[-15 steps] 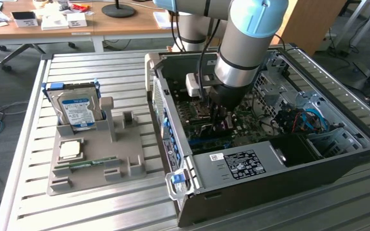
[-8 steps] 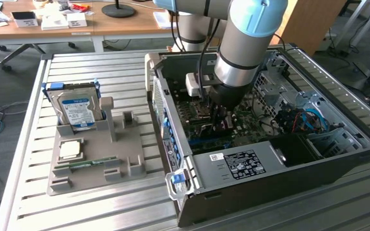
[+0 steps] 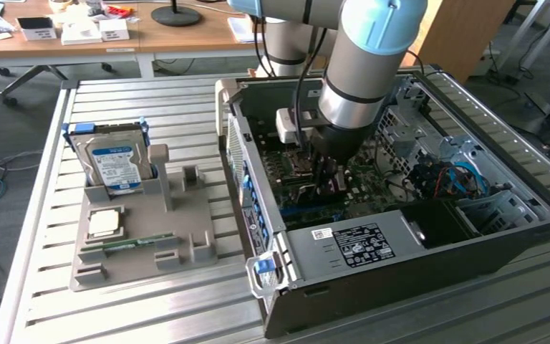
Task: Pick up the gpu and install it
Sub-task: 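Insert the gpu into the slot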
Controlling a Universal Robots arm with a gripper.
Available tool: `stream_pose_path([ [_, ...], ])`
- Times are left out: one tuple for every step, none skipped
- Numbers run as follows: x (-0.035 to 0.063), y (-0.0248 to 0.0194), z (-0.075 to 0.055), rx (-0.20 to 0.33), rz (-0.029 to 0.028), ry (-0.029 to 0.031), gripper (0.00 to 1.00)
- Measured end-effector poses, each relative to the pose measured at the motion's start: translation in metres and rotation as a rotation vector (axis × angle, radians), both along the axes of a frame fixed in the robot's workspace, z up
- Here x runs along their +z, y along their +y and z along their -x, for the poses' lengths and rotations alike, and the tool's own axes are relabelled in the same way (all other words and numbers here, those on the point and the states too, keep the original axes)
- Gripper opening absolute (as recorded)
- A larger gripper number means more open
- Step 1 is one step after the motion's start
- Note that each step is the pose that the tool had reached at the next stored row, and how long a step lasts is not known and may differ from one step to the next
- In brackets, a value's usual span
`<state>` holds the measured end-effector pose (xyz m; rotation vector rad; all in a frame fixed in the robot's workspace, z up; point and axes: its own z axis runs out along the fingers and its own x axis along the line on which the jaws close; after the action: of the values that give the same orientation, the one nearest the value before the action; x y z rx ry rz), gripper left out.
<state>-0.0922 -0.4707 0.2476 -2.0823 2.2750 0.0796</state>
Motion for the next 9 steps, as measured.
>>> stream_pose_path([
  [0.0, 0.0001, 0.0, 0.0, 0.0, 0.0, 0.27],
  [0.0, 0.0001, 0.0, 0.0, 0.0, 0.0001, 0.27],
  [0.0, 0.0002, 0.0, 0.0, -0.0001, 0.0, 0.27],
  [0.0, 0.0003, 0.0, 0.0, -0.0001, 0.0, 0.27],
  [0.0, 0.0004, 0.0, 0.0, -0.0001, 0.0, 0.27],
  [0.0, 0.0004, 0.0, 0.0, -0.0001, 0.0, 0.27],
  [0.0, 0.0004, 0.0, 0.0, -0.0001, 0.0, 0.27],
  [0.0, 0.0004, 0.0, 0.0, -0.0001, 0.0, 0.27],
  [-0.0001, 0.0005, 0.0, 0.0, -0.0002, 0.0, 0.27],
])
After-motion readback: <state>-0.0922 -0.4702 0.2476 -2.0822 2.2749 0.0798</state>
